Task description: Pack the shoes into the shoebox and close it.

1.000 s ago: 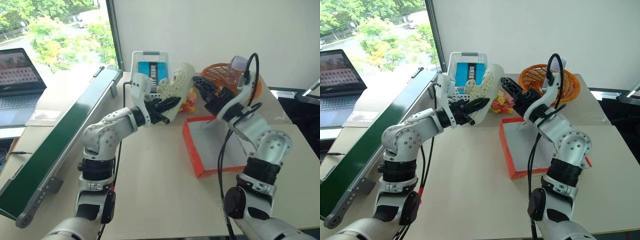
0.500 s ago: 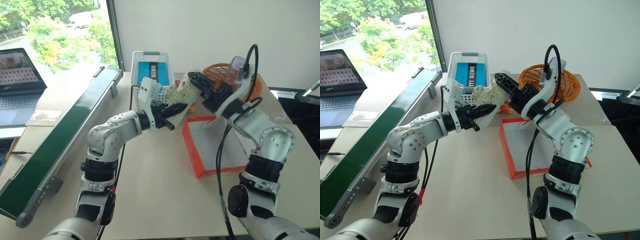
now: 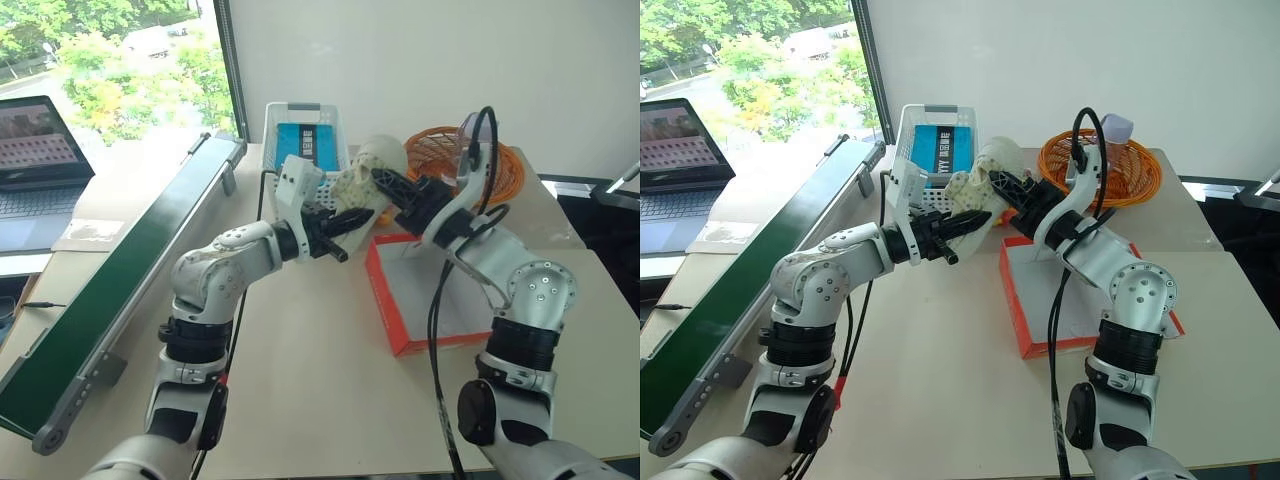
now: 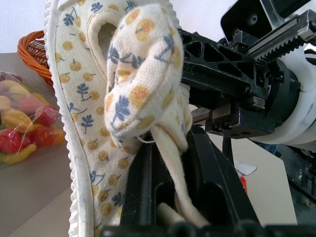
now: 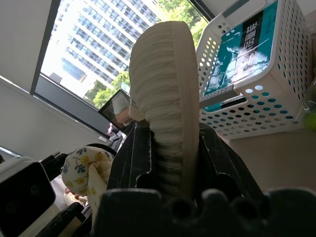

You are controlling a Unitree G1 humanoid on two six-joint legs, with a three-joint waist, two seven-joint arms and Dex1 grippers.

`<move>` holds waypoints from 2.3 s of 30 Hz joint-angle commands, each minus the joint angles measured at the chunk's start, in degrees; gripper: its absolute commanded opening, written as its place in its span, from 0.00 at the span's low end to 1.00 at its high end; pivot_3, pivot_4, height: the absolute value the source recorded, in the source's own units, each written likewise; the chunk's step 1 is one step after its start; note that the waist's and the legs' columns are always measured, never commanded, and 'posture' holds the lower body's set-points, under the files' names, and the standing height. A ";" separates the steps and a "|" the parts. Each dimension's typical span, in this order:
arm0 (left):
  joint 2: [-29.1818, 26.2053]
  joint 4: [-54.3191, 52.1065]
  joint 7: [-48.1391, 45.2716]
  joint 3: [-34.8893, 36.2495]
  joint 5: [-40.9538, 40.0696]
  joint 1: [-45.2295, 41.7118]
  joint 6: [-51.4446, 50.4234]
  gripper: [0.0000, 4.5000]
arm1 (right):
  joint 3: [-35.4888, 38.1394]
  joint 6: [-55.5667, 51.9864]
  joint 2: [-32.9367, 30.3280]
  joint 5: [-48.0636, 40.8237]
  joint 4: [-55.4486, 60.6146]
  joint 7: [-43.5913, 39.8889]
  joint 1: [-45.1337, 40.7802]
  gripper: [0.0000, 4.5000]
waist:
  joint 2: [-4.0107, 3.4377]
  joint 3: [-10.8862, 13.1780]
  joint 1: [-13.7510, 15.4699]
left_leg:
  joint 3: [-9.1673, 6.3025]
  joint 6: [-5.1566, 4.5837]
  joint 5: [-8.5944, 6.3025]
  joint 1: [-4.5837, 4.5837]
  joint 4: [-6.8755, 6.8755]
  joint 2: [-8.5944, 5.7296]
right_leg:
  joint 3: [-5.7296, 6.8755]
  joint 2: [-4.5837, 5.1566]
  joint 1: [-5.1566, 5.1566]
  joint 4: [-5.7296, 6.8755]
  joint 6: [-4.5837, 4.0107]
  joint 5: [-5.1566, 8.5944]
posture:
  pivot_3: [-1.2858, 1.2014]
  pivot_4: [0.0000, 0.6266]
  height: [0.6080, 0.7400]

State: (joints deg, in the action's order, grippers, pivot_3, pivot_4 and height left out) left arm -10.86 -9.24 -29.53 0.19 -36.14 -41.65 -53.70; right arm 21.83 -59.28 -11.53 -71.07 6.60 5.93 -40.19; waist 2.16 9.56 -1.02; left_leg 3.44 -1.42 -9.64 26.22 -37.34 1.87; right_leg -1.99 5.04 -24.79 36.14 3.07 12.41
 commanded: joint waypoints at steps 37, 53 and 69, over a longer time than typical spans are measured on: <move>-16.86 -11.98 -9.08 2.88 -5.45 11.36 5.70 0.64 | -26.61 -8.23 -41.33 29.66 -21.03 -41.98 -4.16 0.11 | -0.30 0.20 0.36 | 0.08 -0.06 0.01 0.01 -0.11 -0.01 | -0.08 -0.01 0.11 -0.21 0.05 0.00 | 0.52 0.24 1.00; -16.42 -14.51 -7.22 2.77 -4.96 15.13 7.02 0.64 | -41.19 8.79 -39.90 54.54 -37.90 -61.14 -12.17 0.11 | -0.30 0.20 0.27 | 0.08 -0.05 0.01 0.00 -0.15 -0.02 | -0.08 -0.01 0.10 -0.19 0.07 0.00 | 0.52 0.24 1.00; -15.73 -16.78 -5.22 2.81 -5.49 16.66 6.58 0.64 | -44.56 28.91 -34.62 71.14 -54.27 -68.37 -14.20 0.11 | -0.30 0.20 0.45 | 0.05 -0.05 0.00 -0.03 -0.16 -0.04 | -0.03 0.00 0.18 -0.17 0.07 0.00 | 0.52 0.24 1.00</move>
State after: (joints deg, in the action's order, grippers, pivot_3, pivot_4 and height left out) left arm -26.72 -23.40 -35.08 2.03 -40.68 -24.76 -47.98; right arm -22.90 -33.65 -45.84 -2.48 -45.67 -62.01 -55.15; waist 1.86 9.76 -0.57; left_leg 3.48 -1.47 -9.64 26.17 -37.51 1.83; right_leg -2.00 5.04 -24.57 35.95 3.13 12.40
